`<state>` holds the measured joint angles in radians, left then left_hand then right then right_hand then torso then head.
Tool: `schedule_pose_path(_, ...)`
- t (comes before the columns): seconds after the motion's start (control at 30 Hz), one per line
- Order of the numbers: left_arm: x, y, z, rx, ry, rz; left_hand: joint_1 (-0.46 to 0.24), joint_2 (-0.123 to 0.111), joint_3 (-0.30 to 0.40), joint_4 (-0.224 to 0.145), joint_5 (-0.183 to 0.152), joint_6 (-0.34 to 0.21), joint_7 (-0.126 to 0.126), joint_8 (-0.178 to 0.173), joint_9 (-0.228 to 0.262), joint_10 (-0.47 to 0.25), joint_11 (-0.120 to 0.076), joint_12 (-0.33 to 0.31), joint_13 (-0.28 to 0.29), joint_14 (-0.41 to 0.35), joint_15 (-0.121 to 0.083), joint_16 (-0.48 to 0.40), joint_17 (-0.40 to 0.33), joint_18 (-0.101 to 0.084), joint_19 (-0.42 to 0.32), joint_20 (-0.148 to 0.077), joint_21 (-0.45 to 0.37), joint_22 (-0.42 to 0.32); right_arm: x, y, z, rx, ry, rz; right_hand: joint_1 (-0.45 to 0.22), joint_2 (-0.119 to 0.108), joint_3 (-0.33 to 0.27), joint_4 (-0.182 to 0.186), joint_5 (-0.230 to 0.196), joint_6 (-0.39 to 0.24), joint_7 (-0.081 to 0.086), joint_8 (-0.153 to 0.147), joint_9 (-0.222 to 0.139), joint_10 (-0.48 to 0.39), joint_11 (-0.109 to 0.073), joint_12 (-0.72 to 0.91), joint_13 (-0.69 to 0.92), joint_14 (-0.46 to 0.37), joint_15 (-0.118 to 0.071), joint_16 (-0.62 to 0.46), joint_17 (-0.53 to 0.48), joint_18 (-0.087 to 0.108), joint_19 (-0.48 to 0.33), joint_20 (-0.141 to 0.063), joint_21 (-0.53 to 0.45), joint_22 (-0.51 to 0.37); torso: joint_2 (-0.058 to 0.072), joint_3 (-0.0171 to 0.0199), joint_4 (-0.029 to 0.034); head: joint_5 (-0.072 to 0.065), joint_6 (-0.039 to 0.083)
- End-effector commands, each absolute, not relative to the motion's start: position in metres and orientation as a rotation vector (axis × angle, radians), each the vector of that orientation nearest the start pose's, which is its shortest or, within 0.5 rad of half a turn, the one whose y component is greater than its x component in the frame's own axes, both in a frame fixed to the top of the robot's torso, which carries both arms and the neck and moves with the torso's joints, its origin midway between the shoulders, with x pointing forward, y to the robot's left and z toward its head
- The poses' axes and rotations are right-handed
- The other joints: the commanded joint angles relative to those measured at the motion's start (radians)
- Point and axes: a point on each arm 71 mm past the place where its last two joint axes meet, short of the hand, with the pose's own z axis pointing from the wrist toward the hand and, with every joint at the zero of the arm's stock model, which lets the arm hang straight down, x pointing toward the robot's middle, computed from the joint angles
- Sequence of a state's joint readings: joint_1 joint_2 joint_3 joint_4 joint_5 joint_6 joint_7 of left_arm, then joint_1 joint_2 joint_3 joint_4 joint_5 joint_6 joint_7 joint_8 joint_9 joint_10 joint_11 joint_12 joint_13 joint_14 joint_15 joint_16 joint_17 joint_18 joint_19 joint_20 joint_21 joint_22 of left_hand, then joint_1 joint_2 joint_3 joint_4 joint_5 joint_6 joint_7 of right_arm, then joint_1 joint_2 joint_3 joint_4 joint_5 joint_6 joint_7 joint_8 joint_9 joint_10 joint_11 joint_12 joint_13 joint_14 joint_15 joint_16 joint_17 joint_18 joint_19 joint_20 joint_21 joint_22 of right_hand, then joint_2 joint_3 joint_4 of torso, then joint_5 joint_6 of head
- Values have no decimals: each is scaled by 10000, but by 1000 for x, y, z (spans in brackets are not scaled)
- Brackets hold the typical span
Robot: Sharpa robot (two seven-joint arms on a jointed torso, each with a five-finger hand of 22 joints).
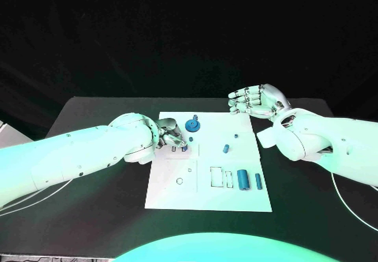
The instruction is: Assemble the parts on the task board
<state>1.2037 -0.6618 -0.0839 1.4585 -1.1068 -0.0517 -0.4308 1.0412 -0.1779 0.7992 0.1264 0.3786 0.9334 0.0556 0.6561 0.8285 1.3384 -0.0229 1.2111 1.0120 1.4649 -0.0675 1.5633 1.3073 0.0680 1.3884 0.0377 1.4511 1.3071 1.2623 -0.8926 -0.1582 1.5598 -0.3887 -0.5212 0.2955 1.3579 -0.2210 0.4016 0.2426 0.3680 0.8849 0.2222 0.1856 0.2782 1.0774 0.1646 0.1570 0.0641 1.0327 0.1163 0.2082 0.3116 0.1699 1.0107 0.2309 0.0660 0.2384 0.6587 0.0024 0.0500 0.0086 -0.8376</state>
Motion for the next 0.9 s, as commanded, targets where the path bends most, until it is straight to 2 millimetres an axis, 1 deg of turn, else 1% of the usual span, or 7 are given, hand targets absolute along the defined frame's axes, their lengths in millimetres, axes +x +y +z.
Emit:
schedule_pose_path(0.03,484,138,-228,-864,21229,-5665,102,4,1800,-1760,27,6,-42,-38,-16,51,-5,15,17,1044,-74,51,2585,-75,82,14,69,8,479,-227,-184,7291,15025,12028,-109,13,-55,-12,67,14,75,-43,-14,61,16,-45,-4,12,75,-36,-8,146,-16,30,-16,-9,-2,-4,6,-2,3)
schedule_pose_path(0.23,483,137,-228,-835,21081,-5729,115,-7,1800,-1764,33,21,-43,-50,-24,60,-8,16,25,1048,-76,57,2598,-74,78,12,68,2,479,-227,-184,7292,15035,12032,-109,13,-55,-12,67,14,75,-43,-14,61,16,-45,-4,12,75,-36,-8,146,-16,30,-16,-9,1,-6,0,5,-8)
schedule_pose_path(0.33,483,138,-228,-817,21031,-5725,115,-7,1800,-1764,33,21,-43,-50,-24,60,-8,16,25,1048,-76,57,2598,-74,78,12,68,2,479,-227,-184,7296,15036,12028,-121,17,-60,-9,66,17,75,-48,-15,64,17,-54,-5,17,76,-51,-20,146,-16,31,-15,-38,-1,-1,0,18,-9)
schedule_pose_path(0.5,482,140,-230,-814,20999,-5679,125,-17,1798,-1763,37,35,-45,-62,-33,66,-9,14,27,1047,-78,57,2597,-74,79,9,69,5,479,-227,-184,7299,15036,12024,-121,17,-60,-9,66,17,75,-48,-15,64,17,-54,-5,17,76,-51,-20,146,-16,31,-15,-38,0,-1,10,6,-5)
schedule_pose_path(0.8,481,141,-233,-778,21126,-5604,132,-24,1797,-1761,40,46,-45,-72,-40,80,-10,26,50,1049,-79,60,2602,-75,81,8,71,9,478,-227,-185,7301,15045,12028,-121,17,-60,-9,66,17,75,-48,-15,64,17,-54,-5,17,76,-51,-20,146,-16,31,-15,-38,2,-4,-15,26,-16)
schedule_pose_path(0.9,481,141,-234,-794,21163,-5570,132,-24,1797,-1761,40,46,-45,-72,-40,80,-10,26,50,1049,-79,60,2602,-75,81,8,71,9,478,-228,-185,7305,15045,12022,-121,17,-60,-9,66,17,75,-48,-15,64,17,-54,-5,17,76,-51,-20,146,-16,31,-15,-38,5,-4,-14,32,-15)
